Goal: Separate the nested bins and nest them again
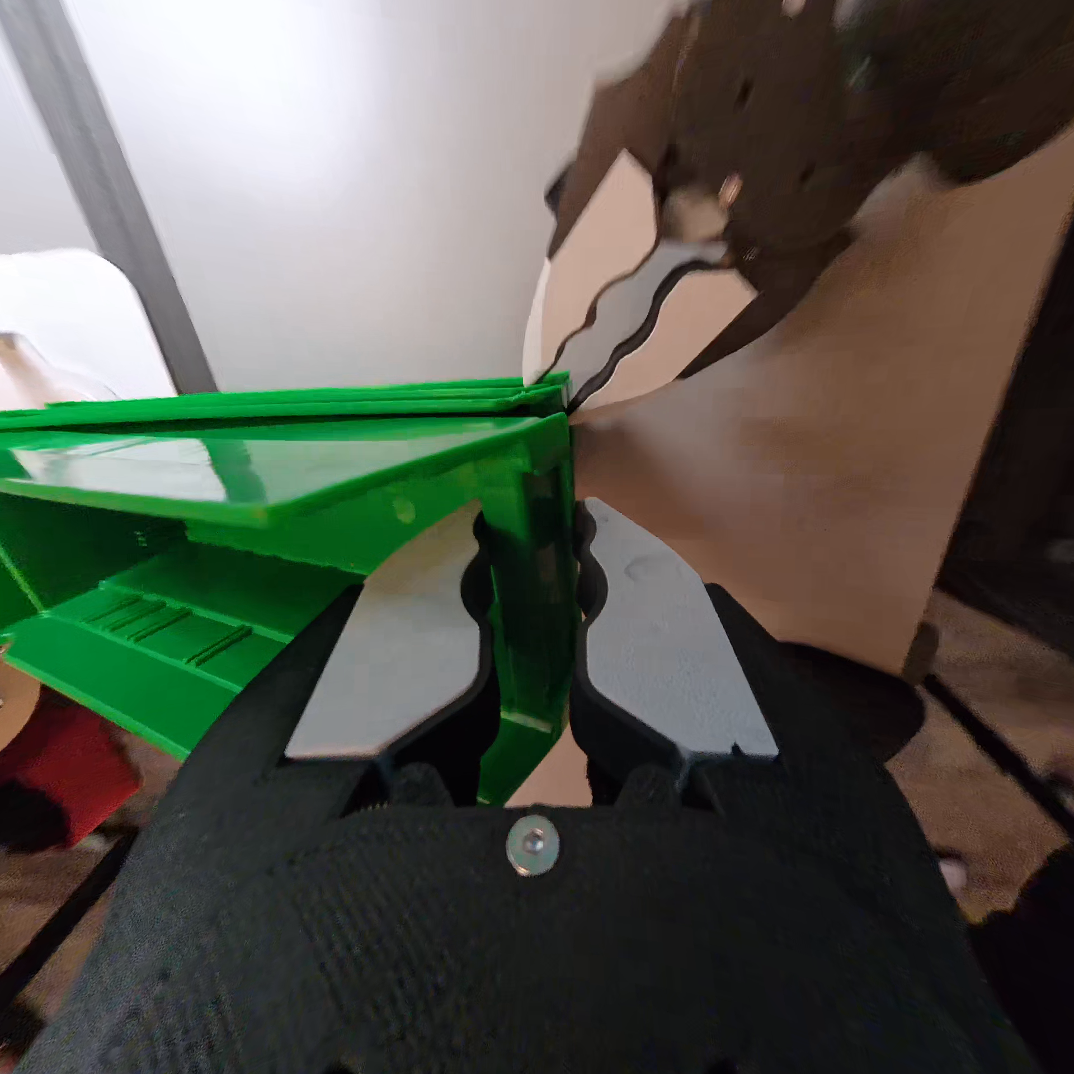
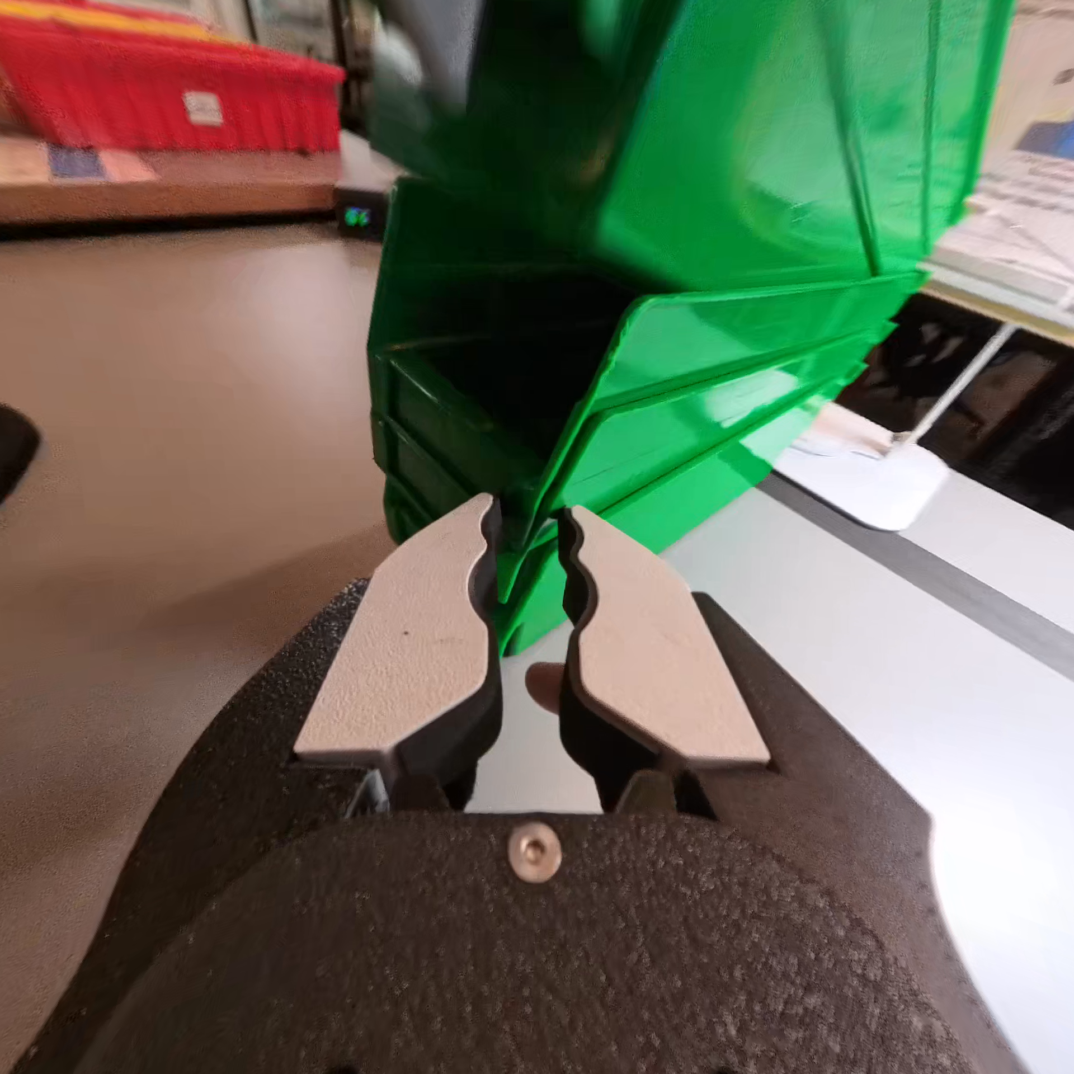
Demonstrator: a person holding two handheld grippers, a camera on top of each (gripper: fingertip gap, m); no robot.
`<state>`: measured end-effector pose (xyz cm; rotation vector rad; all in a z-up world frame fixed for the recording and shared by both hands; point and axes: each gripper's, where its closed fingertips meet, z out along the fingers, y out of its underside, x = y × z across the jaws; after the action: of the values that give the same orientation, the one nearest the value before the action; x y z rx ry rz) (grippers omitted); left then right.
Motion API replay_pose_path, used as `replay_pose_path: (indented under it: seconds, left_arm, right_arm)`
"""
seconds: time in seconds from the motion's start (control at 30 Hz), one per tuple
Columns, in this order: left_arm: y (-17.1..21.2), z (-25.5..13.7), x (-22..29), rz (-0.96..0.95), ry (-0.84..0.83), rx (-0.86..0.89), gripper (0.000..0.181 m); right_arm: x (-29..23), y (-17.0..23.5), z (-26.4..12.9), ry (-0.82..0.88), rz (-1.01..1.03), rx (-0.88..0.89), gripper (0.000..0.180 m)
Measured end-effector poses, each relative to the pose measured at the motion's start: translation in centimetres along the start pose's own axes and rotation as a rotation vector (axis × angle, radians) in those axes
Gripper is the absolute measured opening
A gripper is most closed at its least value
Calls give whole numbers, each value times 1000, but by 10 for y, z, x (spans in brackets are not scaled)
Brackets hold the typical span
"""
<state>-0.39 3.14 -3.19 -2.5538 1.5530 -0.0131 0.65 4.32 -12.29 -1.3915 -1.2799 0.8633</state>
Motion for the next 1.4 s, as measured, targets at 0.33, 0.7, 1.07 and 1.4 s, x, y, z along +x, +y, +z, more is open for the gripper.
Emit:
replay_pose_path:
  seconds: [0.33,0.7,1.07,1.4]
  left_arm:
    - [24,-57,-1,5,-192,30,28]
    - [117,-56,12,-17,-427,-42,27]
    - [180,128,3,-85,-413,51,28]
    - [168,158,-16,-7,-642,165,36]
  right_arm:
    - [1,0,-3,16,23,-10,19]
    - [0,-20,-21,-4,-32,63,23]
    - [-5,-20,-25,-24,-98,14,28]
    - [-8,-28,-33,-13,-112,26,28]
